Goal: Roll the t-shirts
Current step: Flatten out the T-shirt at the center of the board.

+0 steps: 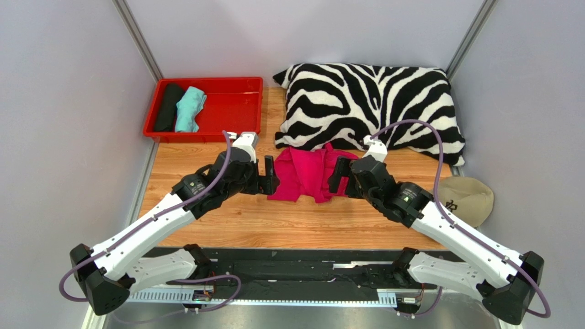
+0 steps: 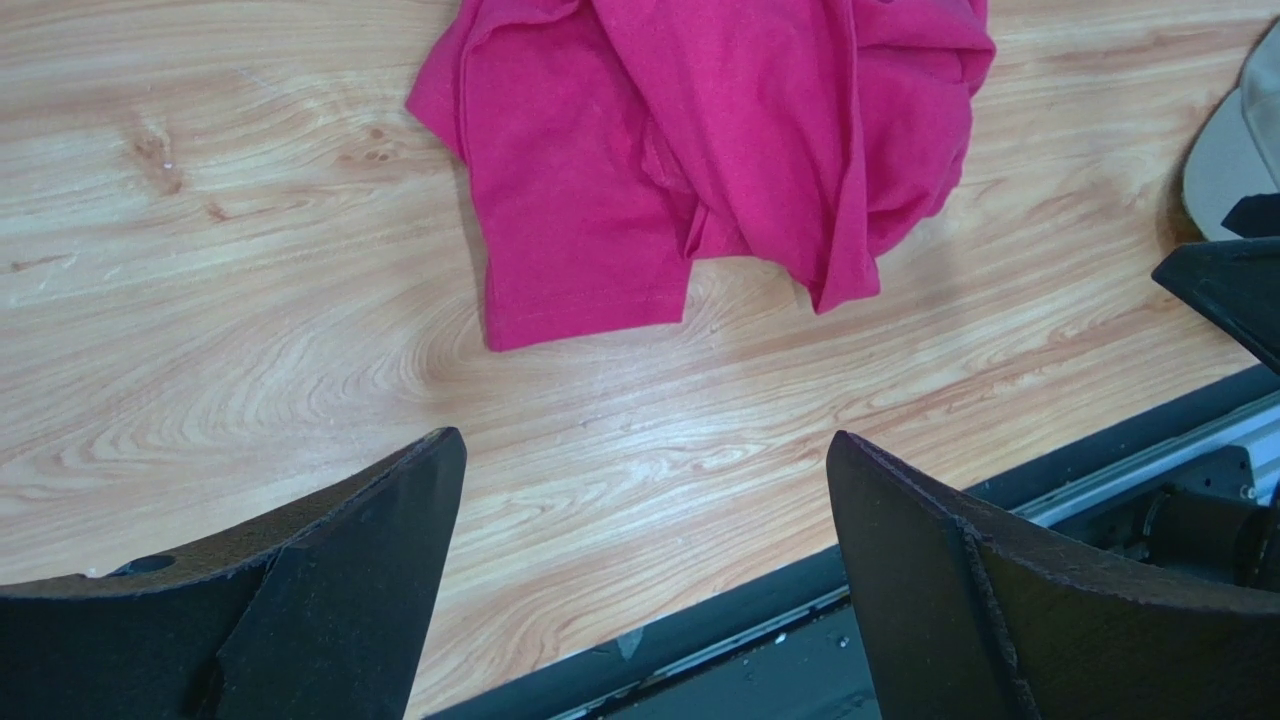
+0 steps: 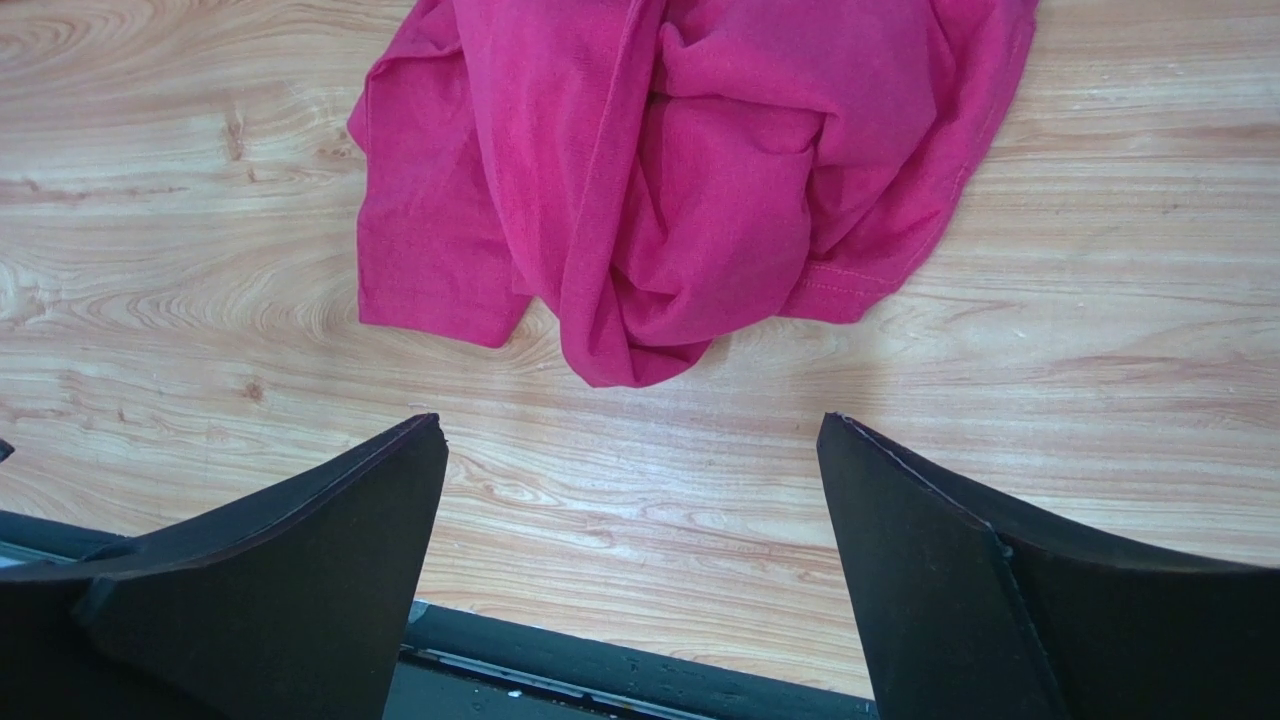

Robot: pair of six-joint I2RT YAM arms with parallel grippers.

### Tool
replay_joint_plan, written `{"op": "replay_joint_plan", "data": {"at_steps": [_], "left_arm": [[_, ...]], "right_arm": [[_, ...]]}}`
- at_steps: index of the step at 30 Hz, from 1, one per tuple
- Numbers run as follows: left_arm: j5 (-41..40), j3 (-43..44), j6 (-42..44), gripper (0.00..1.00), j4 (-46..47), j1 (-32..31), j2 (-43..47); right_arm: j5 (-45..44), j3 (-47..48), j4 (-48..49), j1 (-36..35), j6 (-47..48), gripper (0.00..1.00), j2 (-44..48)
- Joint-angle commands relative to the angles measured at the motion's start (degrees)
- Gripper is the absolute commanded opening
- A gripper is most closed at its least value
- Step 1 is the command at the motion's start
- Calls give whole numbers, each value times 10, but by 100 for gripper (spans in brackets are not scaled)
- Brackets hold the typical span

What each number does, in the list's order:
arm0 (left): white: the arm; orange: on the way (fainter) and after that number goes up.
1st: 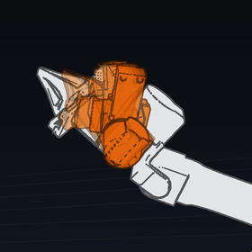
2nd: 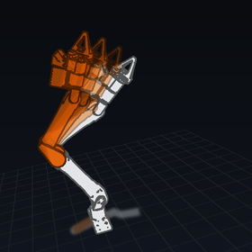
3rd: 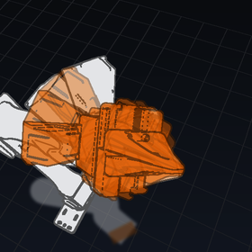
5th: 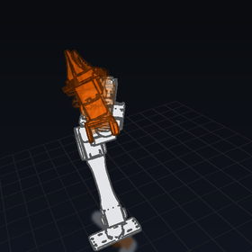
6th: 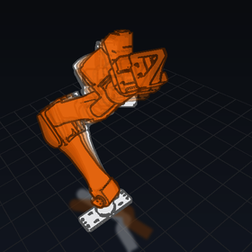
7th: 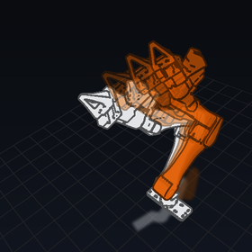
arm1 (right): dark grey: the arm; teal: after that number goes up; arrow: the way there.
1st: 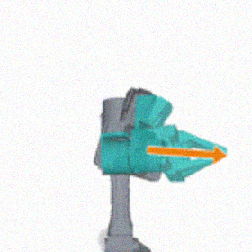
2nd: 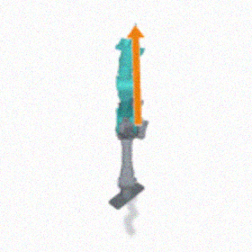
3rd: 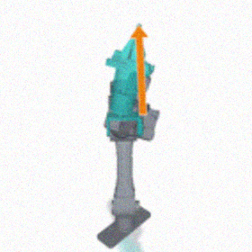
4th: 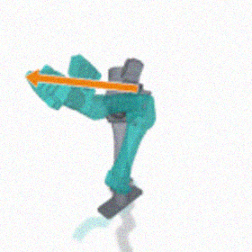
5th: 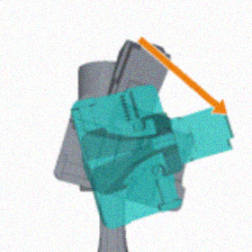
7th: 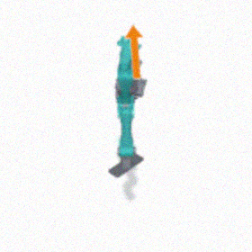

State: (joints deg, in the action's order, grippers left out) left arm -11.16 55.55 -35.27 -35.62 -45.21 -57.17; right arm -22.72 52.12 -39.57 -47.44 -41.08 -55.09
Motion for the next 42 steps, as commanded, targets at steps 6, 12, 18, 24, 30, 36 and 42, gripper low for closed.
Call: {"op": "replay_joint_plan", "data": {"at_steps": [6, 12, 18, 24, 30, 36, 42], "left_arm": [[81, -18, -25, 99, 9, 39, 27], [133, -60, -38, 99, 43, 89, 41], [174, -119, -67, 98, 98, 105, 14], [192, -154, -104, 93, 198, 105, -73], [177, -125, -132, 82, 260, 103, -217], [78, -59, -128, 72, 201, 81, -295], [-22, -29, -129, 65, 142, 67, -322]], "right_arm": [[36, 5, 48, 2, 24, 98, -56], [48, 18, 67, 2, 39, 96, -133], [51, 45, 100, 2, 56, 92, -232], [65, 55, 127, 2, 53, 85, -301], [58, 70, 126, 0, 38, 66, -331], [43, 83, 115, -1, 43, 32, -331], [29, 106, 89, 0, 55, 7, -329]]}}
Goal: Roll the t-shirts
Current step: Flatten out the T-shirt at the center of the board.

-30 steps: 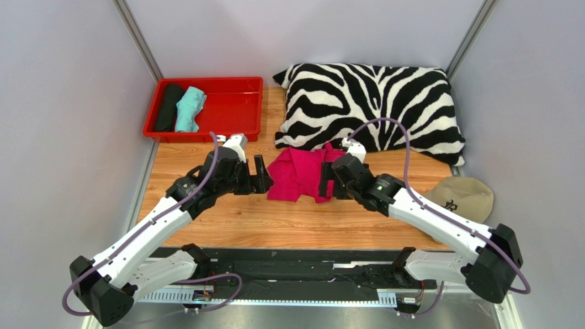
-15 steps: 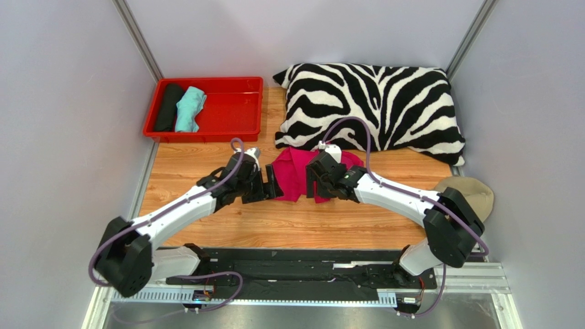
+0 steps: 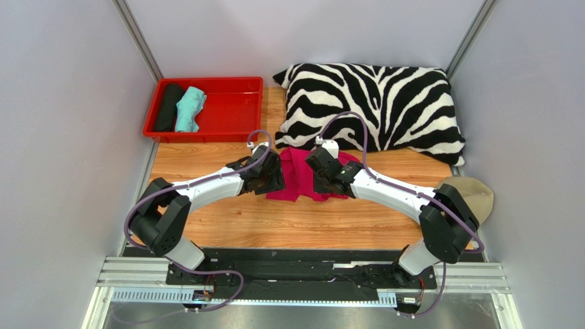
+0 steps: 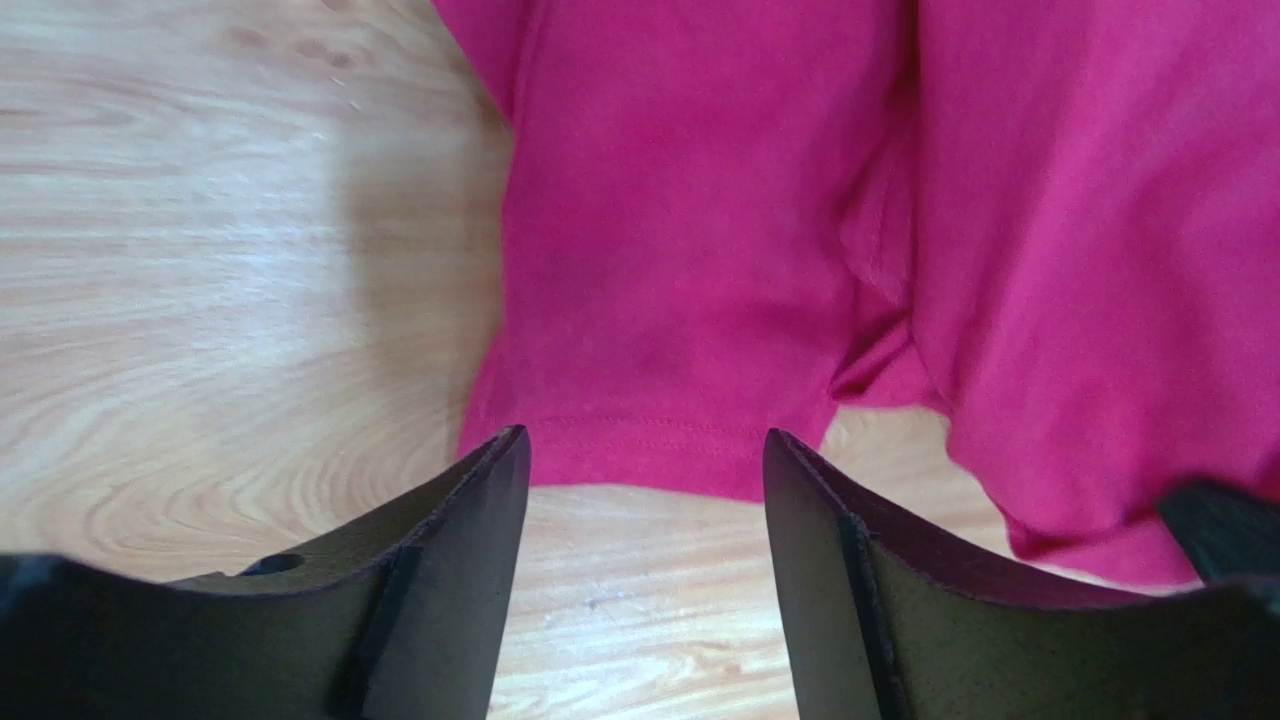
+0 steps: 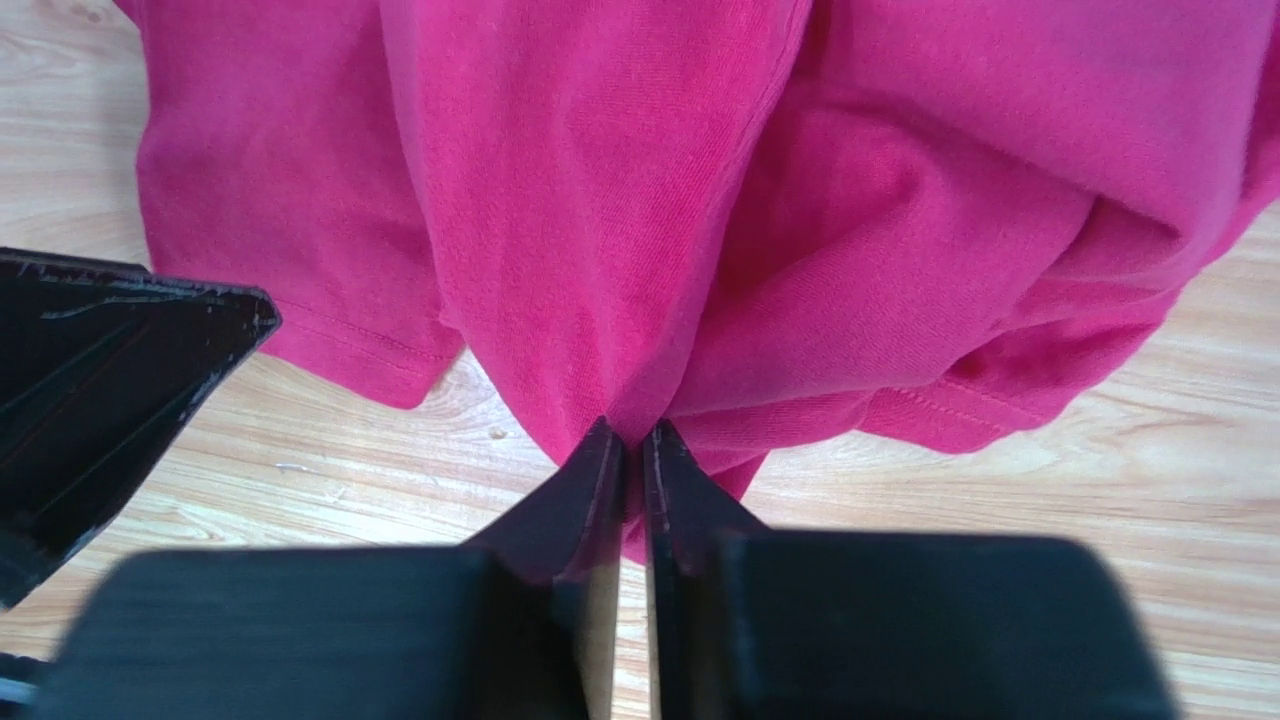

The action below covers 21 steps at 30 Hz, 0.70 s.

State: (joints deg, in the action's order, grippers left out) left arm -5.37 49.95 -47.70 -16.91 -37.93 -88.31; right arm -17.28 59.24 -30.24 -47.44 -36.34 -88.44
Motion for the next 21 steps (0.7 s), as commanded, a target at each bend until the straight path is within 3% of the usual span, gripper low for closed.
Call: {"op": "replay_joint_plan", "data": {"at_steps": [1, 11, 14, 17, 18, 19, 20, 21], "left_arm": [[-90, 27, -3, 65, -49, -7, -11], [-107, 6, 21, 61, -24, -7, -18], [-98, 8, 24, 52, 0, -7, -36], [-97, 3, 29, 33, 13, -7, -29], [-99, 3, 29, 20, 15, -8, -25], [-105, 4, 36, 15, 14, -7, -20], [-109, 8, 40, 0, 13, -7, -9], [-122, 11, 45, 0, 0, -7, 1]], "right_arm": [[-28, 35, -7, 0, 8, 6, 8], [-34, 47, -15, 0, 22, 0, 10], [-40, 58, -19, 0, 27, 0, 9], [-50, 75, -28, 2, 34, 0, 13], [-51, 80, -34, 3, 35, 0, 14], [-54, 86, -37, 3, 37, 0, 16], [-62, 96, -39, 3, 43, 0, 25], [-66, 102, -47, 7, 46, 0, 27]]}}
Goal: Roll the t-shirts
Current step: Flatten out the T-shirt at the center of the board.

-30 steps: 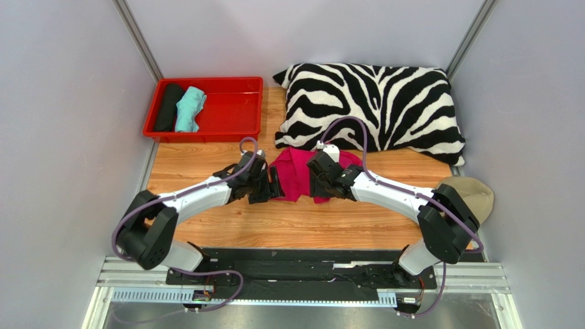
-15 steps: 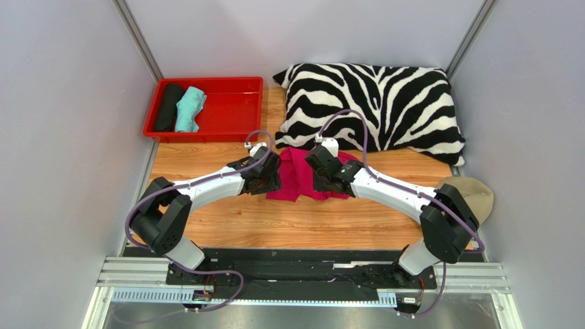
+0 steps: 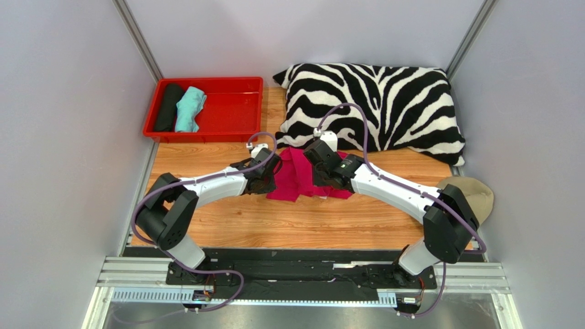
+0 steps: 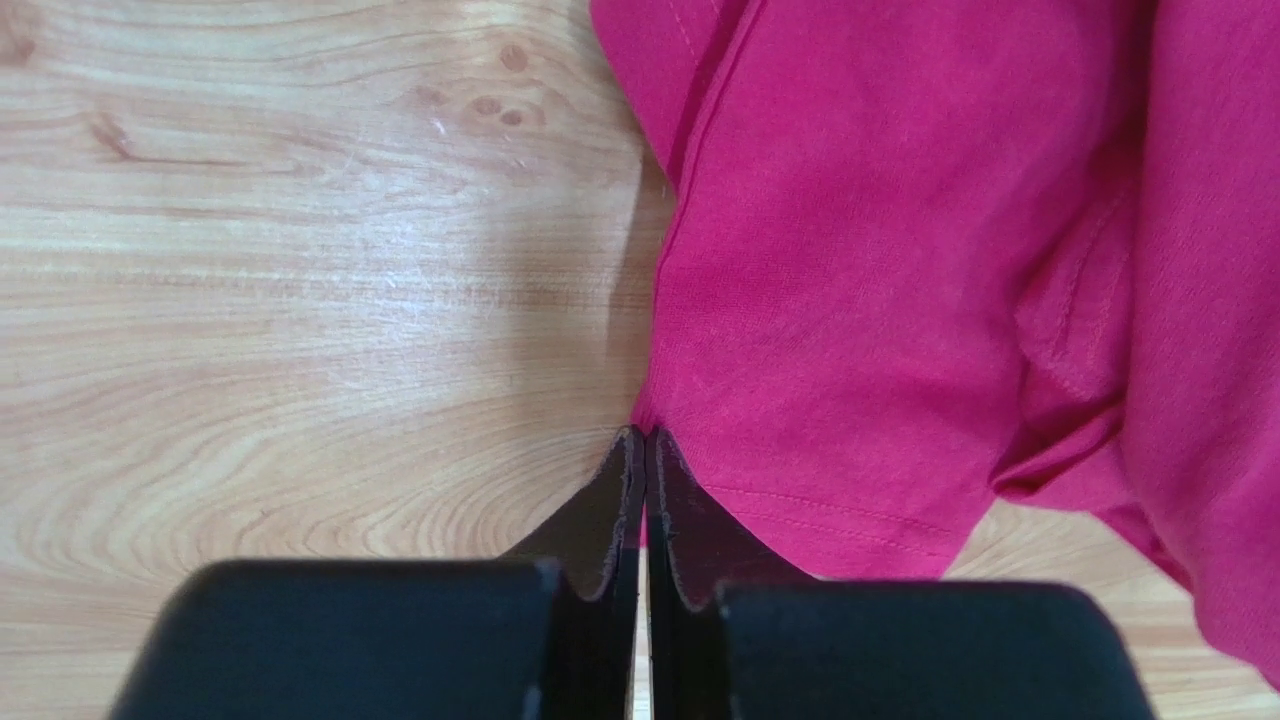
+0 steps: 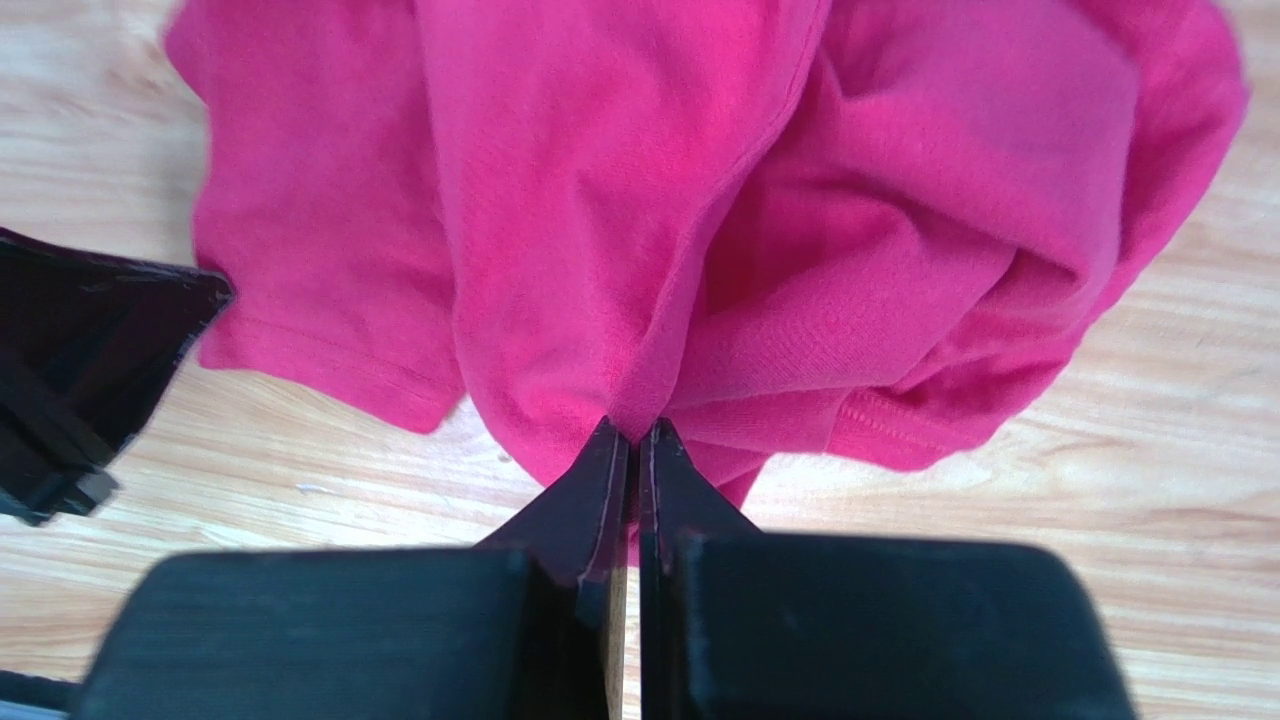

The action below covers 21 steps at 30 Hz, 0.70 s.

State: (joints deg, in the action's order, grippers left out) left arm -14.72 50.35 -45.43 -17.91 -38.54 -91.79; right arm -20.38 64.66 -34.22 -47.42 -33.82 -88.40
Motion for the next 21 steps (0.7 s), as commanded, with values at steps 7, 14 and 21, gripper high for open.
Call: {"op": "replay_joint_plan", "data": {"at_steps": [7, 14, 21], "left_arm": [[-119, 61, 89, 0, -103, -1, 198], [-227, 216, 181, 0, -221, 0, 361], [-296, 360, 240, 0, -224, 2, 411]], "right_arm": [[-103, 109, -65, 39, 59, 0, 100], [-116, 193, -81, 96, 123, 0, 197], [-55, 317, -114, 98, 148, 0, 230]]}}
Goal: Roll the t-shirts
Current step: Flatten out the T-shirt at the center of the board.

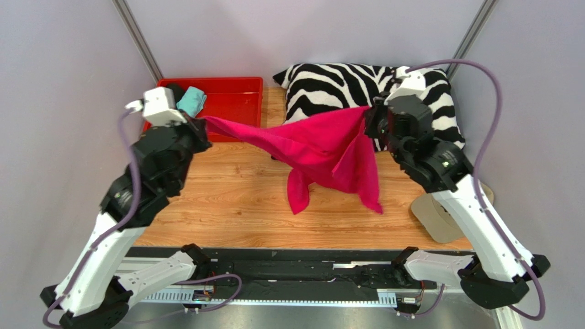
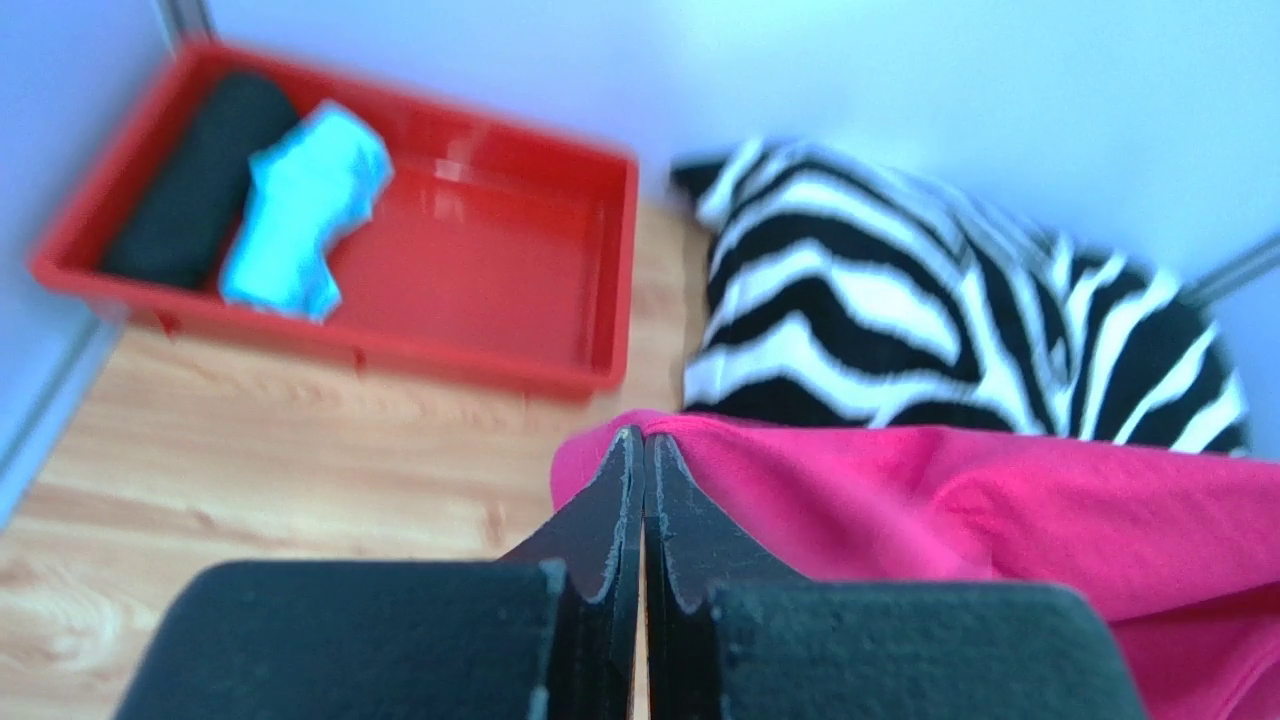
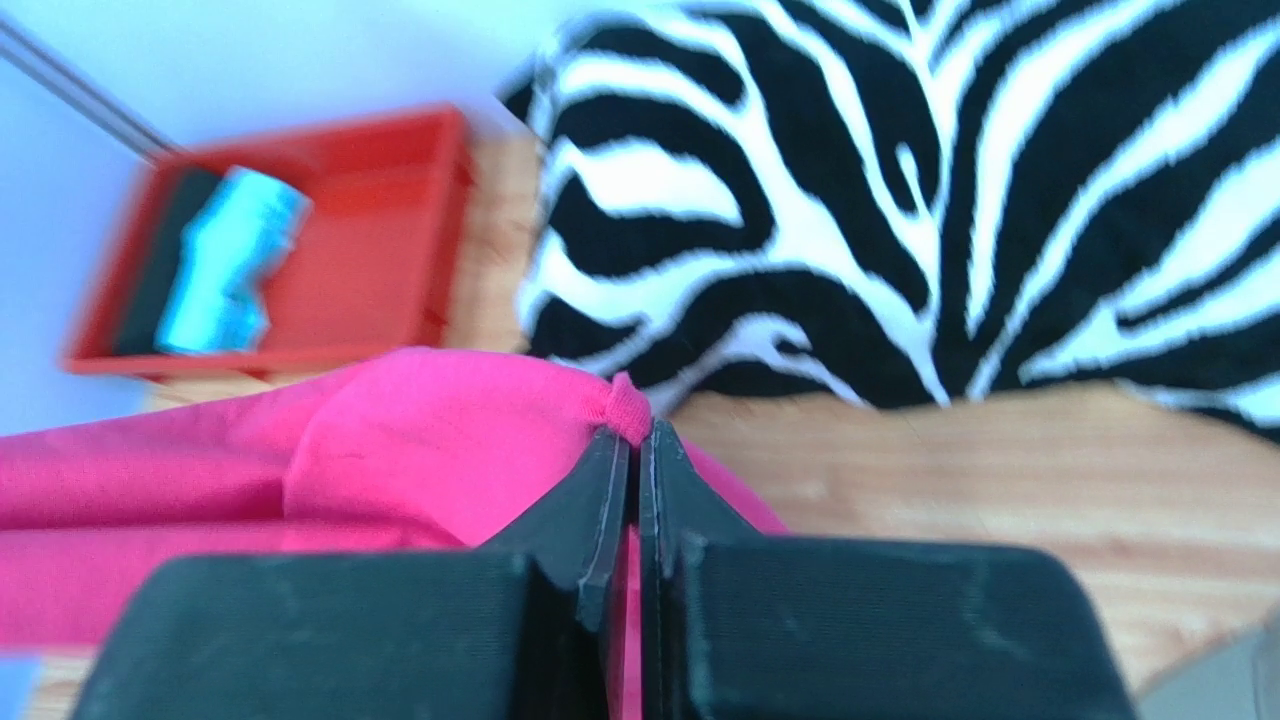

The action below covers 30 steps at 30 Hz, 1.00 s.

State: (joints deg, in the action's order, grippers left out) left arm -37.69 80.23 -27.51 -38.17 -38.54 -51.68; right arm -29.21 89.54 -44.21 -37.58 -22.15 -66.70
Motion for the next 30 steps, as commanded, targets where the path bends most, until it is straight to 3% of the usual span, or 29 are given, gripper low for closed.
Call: {"op": "replay_joint_plan", "data": {"at_steps": [1, 7, 12, 16, 21, 24, 26, 30], "left_arm": [[-69, 88, 68, 0, -18, 2, 11], [-83, 197, 119, 0, 24, 8, -23], [-38, 306, 147, 0, 30, 31, -92], [-3, 402, 130, 0, -8, 37, -176], [70, 393, 121, 0, -14, 37, -164], [137, 377, 122, 0, -28, 37, -146], [189, 351, 121, 0, -25, 27, -133], [177, 304, 148, 0, -23, -19, -141]], "right_arm": [[62, 80, -16, 0, 31, 0, 14], [162, 168, -40, -8, 7, 0, 10], [204, 177, -39, -50, -53, 0, 6], [152, 163, -68, -60, -63, 0, -4], [22, 203, -132, -49, -14, 0, -5], [22, 212, -131, 33, 9, 0, -15], [88, 203, -95, 122, 13, 0, -33], [191, 265, -13, 230, 21, 0, -118]]}}
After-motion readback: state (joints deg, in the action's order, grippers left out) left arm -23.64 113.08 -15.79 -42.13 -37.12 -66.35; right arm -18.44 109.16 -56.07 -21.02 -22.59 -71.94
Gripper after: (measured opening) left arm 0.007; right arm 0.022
